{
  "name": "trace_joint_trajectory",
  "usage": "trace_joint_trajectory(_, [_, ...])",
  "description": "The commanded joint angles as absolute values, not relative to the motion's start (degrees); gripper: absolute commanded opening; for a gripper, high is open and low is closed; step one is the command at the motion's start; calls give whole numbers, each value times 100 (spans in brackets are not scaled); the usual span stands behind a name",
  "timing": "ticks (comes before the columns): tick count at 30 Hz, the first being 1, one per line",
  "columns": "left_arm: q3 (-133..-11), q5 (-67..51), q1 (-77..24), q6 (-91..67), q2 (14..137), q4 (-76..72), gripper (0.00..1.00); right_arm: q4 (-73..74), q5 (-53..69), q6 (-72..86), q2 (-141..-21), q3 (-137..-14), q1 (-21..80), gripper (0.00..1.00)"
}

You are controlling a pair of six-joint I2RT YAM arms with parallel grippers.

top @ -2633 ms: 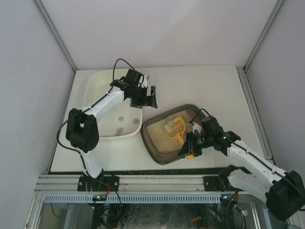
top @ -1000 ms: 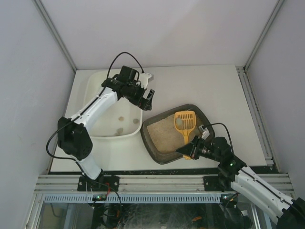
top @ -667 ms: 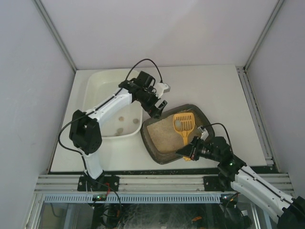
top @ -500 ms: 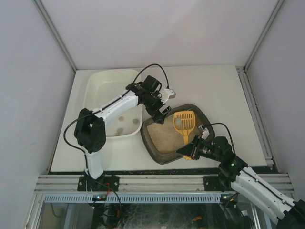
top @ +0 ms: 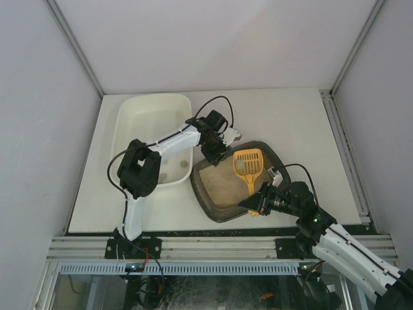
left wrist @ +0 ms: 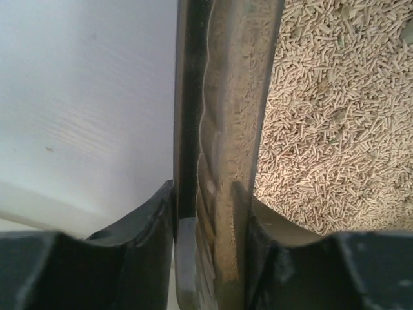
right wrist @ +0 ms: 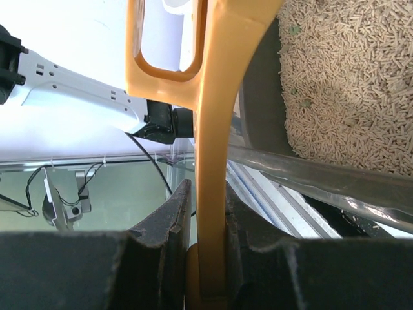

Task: Clean the litter box

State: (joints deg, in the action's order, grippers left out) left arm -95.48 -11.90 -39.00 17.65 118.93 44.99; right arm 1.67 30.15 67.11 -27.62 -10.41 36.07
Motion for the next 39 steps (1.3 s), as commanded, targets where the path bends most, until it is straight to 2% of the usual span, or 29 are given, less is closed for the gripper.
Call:
trace_joint_trajectory(1, [-9736,-1470,-3930,1078,11623,4490,30,-394,3073,6732,-2720,-1020,3612,0])
trace_joint_trajectory(5, [-9375,-1844,-3920,416,11342,4508,4,-403,3141,6701,-2836,-1069,3589,0])
trace_joint_trajectory(6, [-9240,-1934,-3920,210,11236,4470,1,-406,3186,6685,-2873,-1093,3576,0])
trace_joint_trajectory(12, [-8604,-1945,-3941,-1082,10642,4251,0,-802,3245,6778,-3182,-1089,3456,0])
trace_joint_trajectory(17, [-8511,-990,-4141,-1569,10244,4376,3,-1092,3319,6787,-3668,-1272,3445,0])
trace_joint_trajectory(23, [-8853,-38,-4342,-2301,10322,5305,5,-1085,3276,6763,-3860,-1409,3419,0])
trace_joint_trajectory(26, [-8549,352,-4385,-2873,10062,5119,5,-797,3157,6734,-3899,-1523,3353,0])
trace_joint_trajectory(33, [-8382,-322,-4435,-4133,9932,4842,4,-942,2691,6987,-3868,-1566,3365,0])
trace_joint_trajectory(39, [-7648,-484,-4592,-4990,9780,4054,3,-1270,2612,7183,-4076,-1567,3437,0])
